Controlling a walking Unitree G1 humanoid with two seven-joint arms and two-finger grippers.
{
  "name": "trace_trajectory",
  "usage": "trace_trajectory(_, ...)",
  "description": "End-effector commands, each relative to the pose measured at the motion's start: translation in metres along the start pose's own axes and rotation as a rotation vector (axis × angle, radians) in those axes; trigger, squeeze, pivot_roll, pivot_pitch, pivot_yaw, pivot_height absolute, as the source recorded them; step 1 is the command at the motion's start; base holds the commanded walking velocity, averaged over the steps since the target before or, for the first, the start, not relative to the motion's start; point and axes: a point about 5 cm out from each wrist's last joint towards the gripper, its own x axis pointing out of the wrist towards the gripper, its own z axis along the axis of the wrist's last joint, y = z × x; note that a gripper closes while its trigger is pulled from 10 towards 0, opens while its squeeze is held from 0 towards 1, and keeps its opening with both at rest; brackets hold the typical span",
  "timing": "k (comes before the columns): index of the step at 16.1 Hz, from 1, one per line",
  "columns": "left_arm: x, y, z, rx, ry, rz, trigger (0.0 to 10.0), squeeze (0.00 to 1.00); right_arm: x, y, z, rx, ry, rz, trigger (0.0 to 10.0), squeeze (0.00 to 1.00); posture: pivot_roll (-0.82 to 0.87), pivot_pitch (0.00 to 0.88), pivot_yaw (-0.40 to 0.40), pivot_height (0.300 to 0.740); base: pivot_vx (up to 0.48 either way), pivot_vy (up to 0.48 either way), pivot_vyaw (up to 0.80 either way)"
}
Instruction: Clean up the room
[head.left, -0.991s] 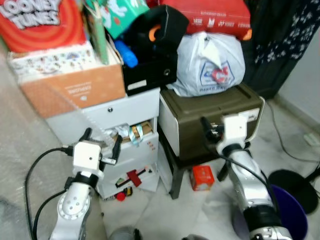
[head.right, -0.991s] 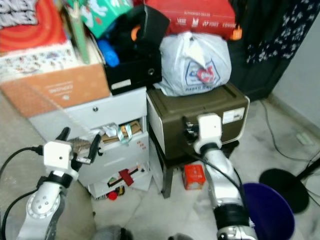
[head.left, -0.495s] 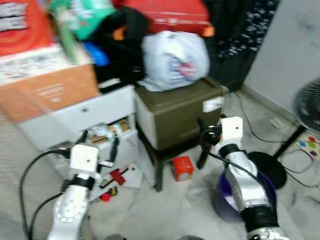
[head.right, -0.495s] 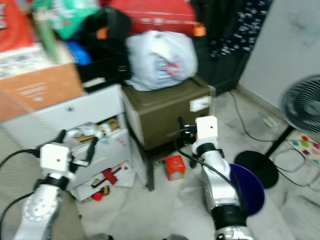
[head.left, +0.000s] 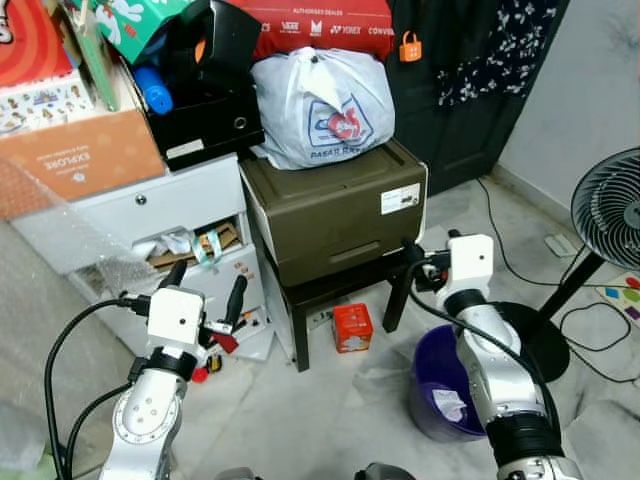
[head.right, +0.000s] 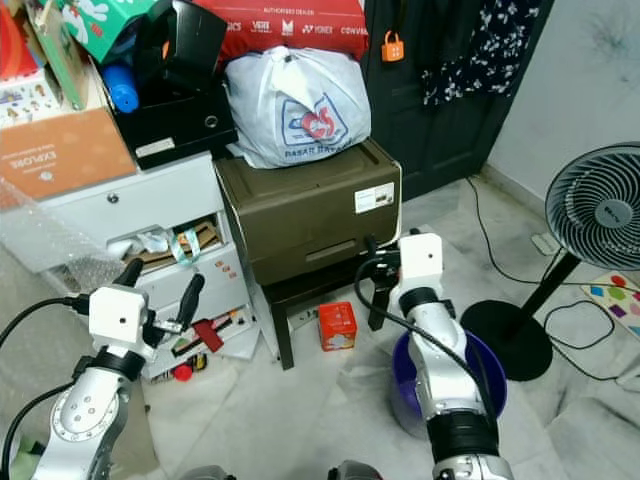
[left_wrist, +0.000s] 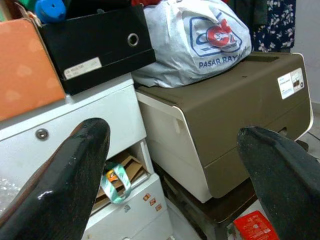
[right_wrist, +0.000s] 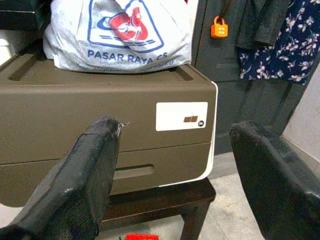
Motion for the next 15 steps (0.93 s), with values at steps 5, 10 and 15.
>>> trace_trajectory(5, -0.0029, 0.0016, 0.0006, -0.018, -0.004, -0.018, 10.0, 0.0, 0.0041, 0.0047, 0.0068, -0.006, -0.025, 0.013, 10.0, 0.0, 0.0, 0.0, -0.004, 0.74, 0.257, 0.0, 0.31)
trace_trajectory(10, -0.0023, -0.0015, 0.0011, -0.02, -0.003, -0.033, 10.0, 0.0, 0.0026, 0.0042, 0.0055, -0.002, -0.02, 0.011, 10.0, 0.0, -0.01, 0.002, -0.003, 0.74, 0.416, 0.0, 0.29)
trace_trajectory(15, -0.0029, -0.0009, 0.0001, -0.007, 0.005, -0.012, 10.0, 0.0, 0.0043, 0.0051, 0.005, -0.006, -0.014, 0.021, 10.0, 0.0, -0.01, 0.0, -0.009, 0.74, 0.301, 0.0, 0.0)
